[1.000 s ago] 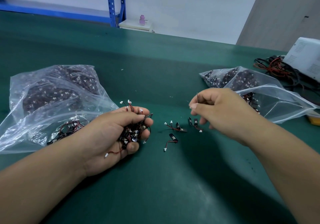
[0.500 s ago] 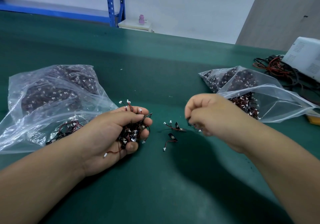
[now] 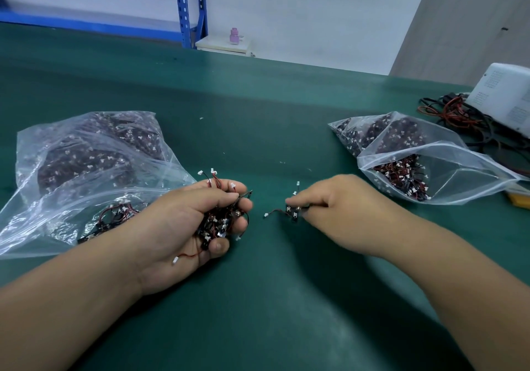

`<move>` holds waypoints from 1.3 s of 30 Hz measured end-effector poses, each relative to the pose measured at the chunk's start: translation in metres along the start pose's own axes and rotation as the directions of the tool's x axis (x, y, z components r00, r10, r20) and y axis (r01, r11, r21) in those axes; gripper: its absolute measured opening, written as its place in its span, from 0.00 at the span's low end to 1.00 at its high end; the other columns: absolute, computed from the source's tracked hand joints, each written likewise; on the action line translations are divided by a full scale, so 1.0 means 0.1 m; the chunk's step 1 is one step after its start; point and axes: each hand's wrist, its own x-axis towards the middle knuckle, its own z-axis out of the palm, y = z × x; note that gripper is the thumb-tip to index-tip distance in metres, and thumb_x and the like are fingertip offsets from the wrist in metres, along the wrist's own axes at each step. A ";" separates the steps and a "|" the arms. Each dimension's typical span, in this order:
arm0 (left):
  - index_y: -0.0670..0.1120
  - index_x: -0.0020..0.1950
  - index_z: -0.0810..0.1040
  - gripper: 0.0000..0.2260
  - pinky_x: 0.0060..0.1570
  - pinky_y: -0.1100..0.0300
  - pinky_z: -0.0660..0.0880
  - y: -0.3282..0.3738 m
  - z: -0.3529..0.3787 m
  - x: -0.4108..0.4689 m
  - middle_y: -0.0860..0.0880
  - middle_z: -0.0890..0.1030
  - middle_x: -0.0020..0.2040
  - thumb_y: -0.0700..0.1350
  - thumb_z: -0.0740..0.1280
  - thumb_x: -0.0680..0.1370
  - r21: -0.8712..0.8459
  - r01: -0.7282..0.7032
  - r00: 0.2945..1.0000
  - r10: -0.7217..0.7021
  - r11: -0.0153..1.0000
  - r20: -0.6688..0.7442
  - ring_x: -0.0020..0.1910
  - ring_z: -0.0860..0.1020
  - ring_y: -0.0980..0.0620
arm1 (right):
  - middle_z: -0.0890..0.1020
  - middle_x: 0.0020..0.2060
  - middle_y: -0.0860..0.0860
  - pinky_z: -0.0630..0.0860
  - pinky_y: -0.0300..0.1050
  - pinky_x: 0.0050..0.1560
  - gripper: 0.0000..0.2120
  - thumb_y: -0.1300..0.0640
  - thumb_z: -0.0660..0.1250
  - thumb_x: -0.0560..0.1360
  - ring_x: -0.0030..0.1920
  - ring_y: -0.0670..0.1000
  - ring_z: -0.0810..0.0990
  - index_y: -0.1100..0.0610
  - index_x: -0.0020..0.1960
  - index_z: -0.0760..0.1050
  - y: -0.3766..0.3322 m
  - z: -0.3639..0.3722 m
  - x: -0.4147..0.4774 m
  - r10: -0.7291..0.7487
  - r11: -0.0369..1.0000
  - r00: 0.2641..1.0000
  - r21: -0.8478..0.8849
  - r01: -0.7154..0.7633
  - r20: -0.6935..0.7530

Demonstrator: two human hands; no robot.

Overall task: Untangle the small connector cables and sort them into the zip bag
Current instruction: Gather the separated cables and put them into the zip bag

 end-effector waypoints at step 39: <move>0.45 0.51 0.73 0.04 0.17 0.65 0.64 -0.01 0.06 -0.08 0.43 0.84 0.43 0.45 0.64 0.81 0.150 -0.021 0.999 0.016 0.988 0.033 0.30 0.79 0.51 | 0.75 0.26 0.49 0.62 0.40 0.25 0.08 0.64 0.71 0.60 0.27 0.48 0.70 0.52 0.33 0.78 -0.19 0.07 -0.02 0.288 0.676 0.954 0.722 -0.145 -0.078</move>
